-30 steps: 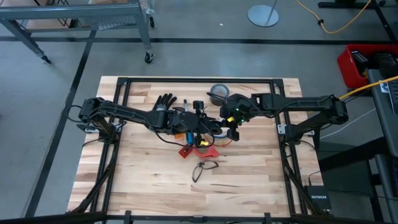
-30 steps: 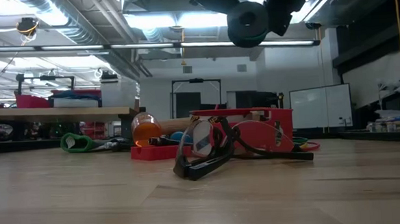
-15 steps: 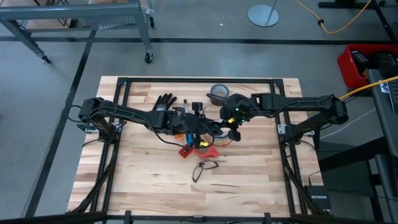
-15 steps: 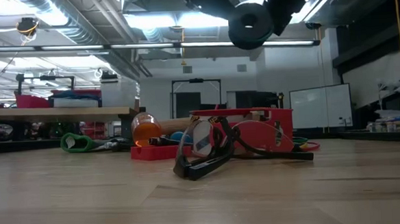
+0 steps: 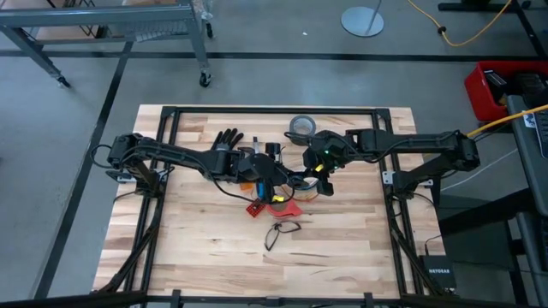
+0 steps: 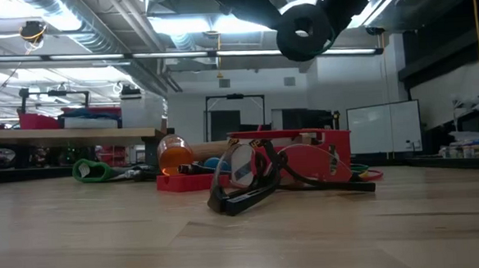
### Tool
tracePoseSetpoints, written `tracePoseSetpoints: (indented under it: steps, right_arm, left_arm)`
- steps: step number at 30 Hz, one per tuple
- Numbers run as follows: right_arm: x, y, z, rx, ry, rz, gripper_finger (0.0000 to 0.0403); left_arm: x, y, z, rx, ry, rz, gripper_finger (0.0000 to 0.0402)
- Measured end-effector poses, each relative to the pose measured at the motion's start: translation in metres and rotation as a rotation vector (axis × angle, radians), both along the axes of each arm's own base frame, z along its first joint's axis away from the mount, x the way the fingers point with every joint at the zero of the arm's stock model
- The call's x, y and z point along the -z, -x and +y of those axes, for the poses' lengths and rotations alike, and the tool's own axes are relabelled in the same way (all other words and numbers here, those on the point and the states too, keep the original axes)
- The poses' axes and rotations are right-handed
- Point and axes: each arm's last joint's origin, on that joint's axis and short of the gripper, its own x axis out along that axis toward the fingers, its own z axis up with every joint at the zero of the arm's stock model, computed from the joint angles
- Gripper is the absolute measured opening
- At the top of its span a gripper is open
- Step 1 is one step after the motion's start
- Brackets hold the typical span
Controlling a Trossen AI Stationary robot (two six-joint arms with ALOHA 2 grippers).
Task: Coil cords
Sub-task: Coil the green wire on the spool
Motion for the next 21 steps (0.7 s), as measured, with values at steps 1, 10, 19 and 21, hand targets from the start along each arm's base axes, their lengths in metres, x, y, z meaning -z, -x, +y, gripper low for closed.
tracePoseSetpoints:
  steps: [1, 10, 19, 21]
  right_arm:
    - [0.000, 0.000, 0.000, 0.000, 0.000, 0.000, 0.0005]
    - [0.001, 0.001, 0.000, 0.005, 0.001, 0.009, 0.0005]
    - [-0.006, 0.000, -0.001, 0.013, 0.000, 0.001, 0.0005]
    - [-0.012, 0.001, -0.001, 0.016, 0.004, -0.008, 0.0006]
  left_arm:
    - [0.000, 0.000, 0.000, 0.003, 0.002, 0.000, 0.0004]
    - [0.000, 0.000, 0.002, 0.004, 0.009, -0.001, 0.0001]
    - [-0.009, 0.006, 0.012, -0.043, 0.056, -0.025, 0.0000]
    - [-0.011, 0.008, 0.013, -0.048, 0.061, -0.027, 0.0000]
